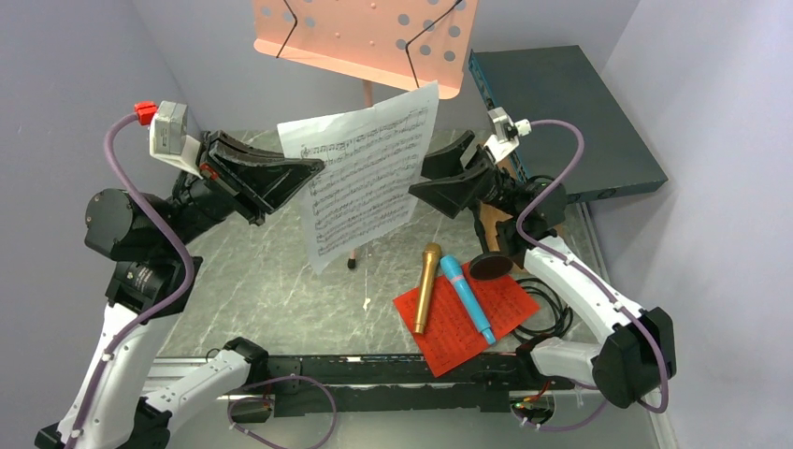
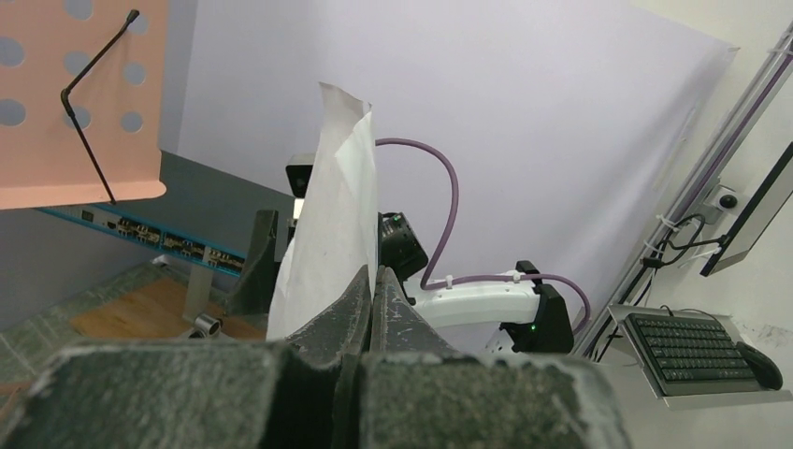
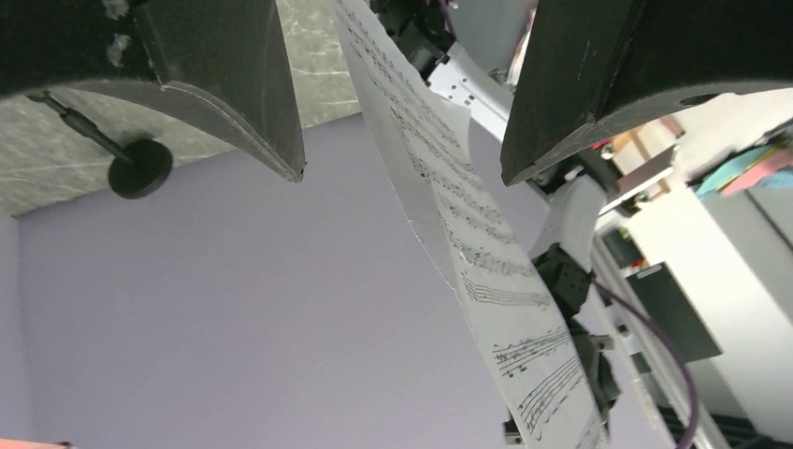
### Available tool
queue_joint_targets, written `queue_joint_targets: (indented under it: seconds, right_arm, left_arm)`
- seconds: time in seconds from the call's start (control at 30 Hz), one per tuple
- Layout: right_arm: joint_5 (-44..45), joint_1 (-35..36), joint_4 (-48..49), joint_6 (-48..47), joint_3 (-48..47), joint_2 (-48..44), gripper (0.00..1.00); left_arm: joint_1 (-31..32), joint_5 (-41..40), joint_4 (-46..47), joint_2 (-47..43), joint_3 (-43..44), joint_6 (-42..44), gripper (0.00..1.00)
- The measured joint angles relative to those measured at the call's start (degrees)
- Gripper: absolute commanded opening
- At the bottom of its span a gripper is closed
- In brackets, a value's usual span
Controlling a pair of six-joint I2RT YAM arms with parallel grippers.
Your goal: Set up the instrument practice props
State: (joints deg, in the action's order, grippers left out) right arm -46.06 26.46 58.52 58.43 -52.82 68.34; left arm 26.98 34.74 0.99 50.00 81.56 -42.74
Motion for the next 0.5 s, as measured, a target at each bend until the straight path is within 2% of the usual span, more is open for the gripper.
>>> queue_joint_targets:
  seconds: [0.1, 0.23, 0.3, 0.4, 0.47, 0.5]
  right_arm:
    - [-2.5, 0.3, 2.1, 1.8, -0.4, 0.1, 0.66]
    - [-3.9, 1.1, 4.2, 3.6, -0.6, -0.1, 0.45]
    - [-3.8, 1.3, 4.2, 4.0, -0.6, -0.6, 0.31]
    - [-2.9, 1.4, 4.4, 4.0, -0.6, -1.8, 0.04]
    - [-1.5, 1.5, 4.0, 3.9, -0.7, -2.7, 0.00]
    - [-0.8, 1.5, 3.7, 3.6, -1.0, -2.9, 0.00]
  left_arm:
    - [0.0, 0.0, 1.3, 0.0, 0.0, -0.1, 0.00]
    - [0.0, 0.0, 2.9, 0.7, 0.0, -0.2, 0.00]
    - [0.0, -0.2, 3.0, 1.1, 0.0, 0.0, 0.00]
    - [0.0, -1.1, 3.4, 1.4, -0.2, 0.1, 0.00]
    - [0.0, -2.3, 3.6, 1.7, -0.3, 0.5, 0.00]
    - [0.0, -2.8, 3.5, 1.8, -0.3, 0.7, 0.04]
